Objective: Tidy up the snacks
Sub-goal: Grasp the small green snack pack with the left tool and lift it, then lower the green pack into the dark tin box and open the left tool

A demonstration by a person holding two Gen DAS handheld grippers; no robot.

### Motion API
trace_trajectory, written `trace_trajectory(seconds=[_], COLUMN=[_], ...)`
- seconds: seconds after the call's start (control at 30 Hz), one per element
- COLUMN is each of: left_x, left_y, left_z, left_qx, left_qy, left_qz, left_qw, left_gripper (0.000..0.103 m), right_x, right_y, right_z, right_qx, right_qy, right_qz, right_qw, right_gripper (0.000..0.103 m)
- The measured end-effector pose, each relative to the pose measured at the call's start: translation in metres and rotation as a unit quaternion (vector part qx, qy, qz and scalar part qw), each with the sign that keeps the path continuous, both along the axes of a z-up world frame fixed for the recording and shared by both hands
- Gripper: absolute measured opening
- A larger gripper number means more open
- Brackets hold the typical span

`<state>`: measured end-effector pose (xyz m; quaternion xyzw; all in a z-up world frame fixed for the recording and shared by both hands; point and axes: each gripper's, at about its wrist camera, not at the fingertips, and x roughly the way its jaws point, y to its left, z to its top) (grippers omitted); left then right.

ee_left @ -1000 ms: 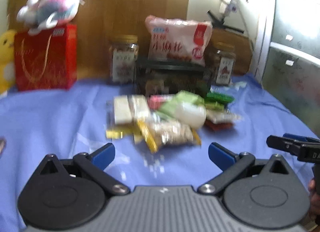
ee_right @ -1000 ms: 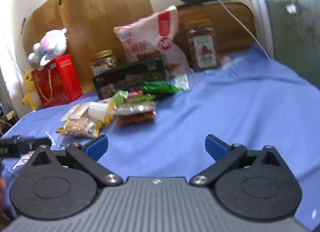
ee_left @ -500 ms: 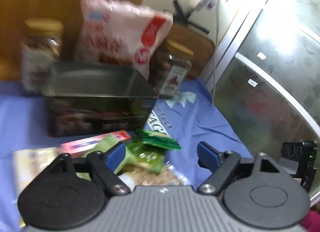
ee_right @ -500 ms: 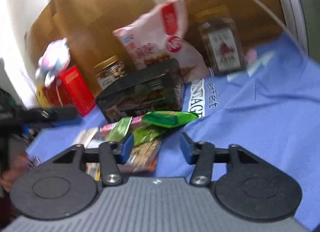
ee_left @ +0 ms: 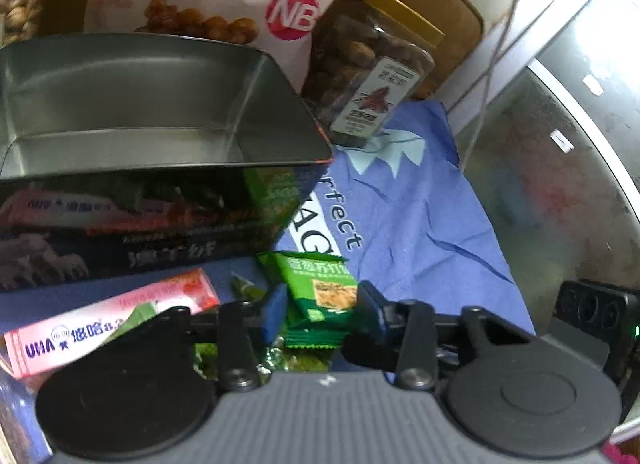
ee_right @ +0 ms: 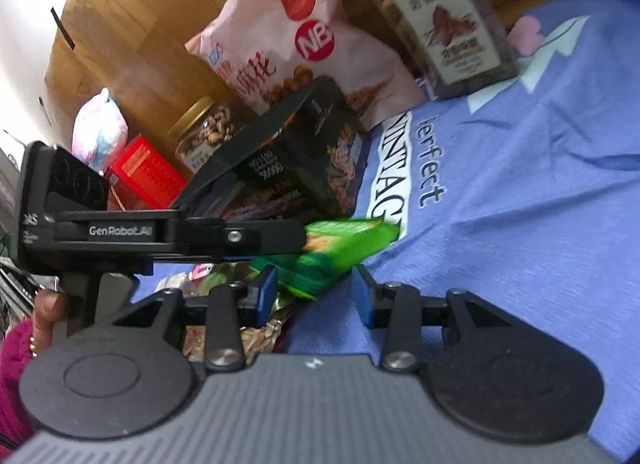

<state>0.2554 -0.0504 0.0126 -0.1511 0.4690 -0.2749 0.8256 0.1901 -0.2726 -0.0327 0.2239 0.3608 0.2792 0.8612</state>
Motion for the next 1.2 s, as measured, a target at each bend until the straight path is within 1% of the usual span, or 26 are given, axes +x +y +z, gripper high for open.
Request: trace_trajectory(seconds=[0.13,0.2,0.33,0.43,0.57,0.63,0.73,0.8,0.87,0.9,0.97,1.0,1.03,1.13,1.2], left_x=[-0.016,-0.024,-0.051,-0.055,-0.037,-0.020,0.007,0.020,0.030,0.031,0.035,0.035,0.033,0.019,0.001], left_y=[0.009,0.012,0.022,0.032,0.062,0.077,0.097,0.107,0.112,0.114,0.116,0.117,0.119,0.132,0.145], left_z=[0.008,0.015,0.039,0.061,0.080,0.079,0.070,0.061,0.053,0.049,0.042,0.040,0.040,0.048,0.055], left_qx=[-0.017,-0.030,-0.033,-0.029,-0.035,-0.036,-0.042,-0.040,-0.031,-0.026,-0.021,-0.020,-0.022,-0.043,-0.041], left_qy=[-0.018,-0.028,-0.081,-0.119,-0.138,-0.134,-0.108,-0.093,-0.087,-0.084,-0.079,-0.076,-0.078,-0.096,-0.115], left_qz=[0.008,0.013,0.015,0.028,0.063,0.086,0.113,0.123,0.128,0.132,0.136,0.138,0.139,0.138,0.147], left_qw=[0.9997,0.9991,0.9961,0.9921,0.9878,0.9866,0.9868,0.9872,0.9875,0.9874,0.9874,0.9873,0.9870,0.9848,0.9815], left_gripper=[0.029,0.029,0.029,0.029,0.029,0.030,0.030,0.030,0.030,0.029,0.030,0.032,0.032,0.032,0.033], right_x=[-0.017,-0.027,-0.045,-0.042,-0.012,0.009,0.035,0.048,0.053,0.054,0.051,0.046,0.045,0.034,0.024], right_y=[0.003,0.004,0.012,0.029,0.052,0.068,0.092,0.103,0.111,0.114,0.114,0.114,0.113,0.109,0.103], right_z=[0.009,0.016,0.036,0.053,0.070,0.072,0.069,0.063,0.058,0.056,0.053,0.054,0.055,0.060,0.061], right_qx=[-0.032,-0.040,-0.055,-0.076,-0.080,-0.081,-0.099,-0.110,-0.121,-0.125,-0.126,-0.126,-0.126,-0.116,-0.101], right_qy=[-0.045,-0.065,-0.113,-0.155,-0.181,-0.181,-0.176,-0.171,-0.171,-0.172,-0.176,-0.179,-0.182,-0.184,-0.178], right_qz=[-0.002,-0.003,-0.002,0.011,0.031,0.042,0.056,0.062,0.062,0.063,0.063,0.061,0.060,0.058,0.060], right_qw=[0.998,0.997,0.992,0.985,0.980,0.979,0.978,0.977,0.976,0.975,0.974,0.974,0.973,0.974,0.977], right_gripper=[0.039,0.039,0.039,0.039,0.039,0.039,0.039,0.040,0.041,0.041,0.046,0.050,0.050,0.050,0.050])
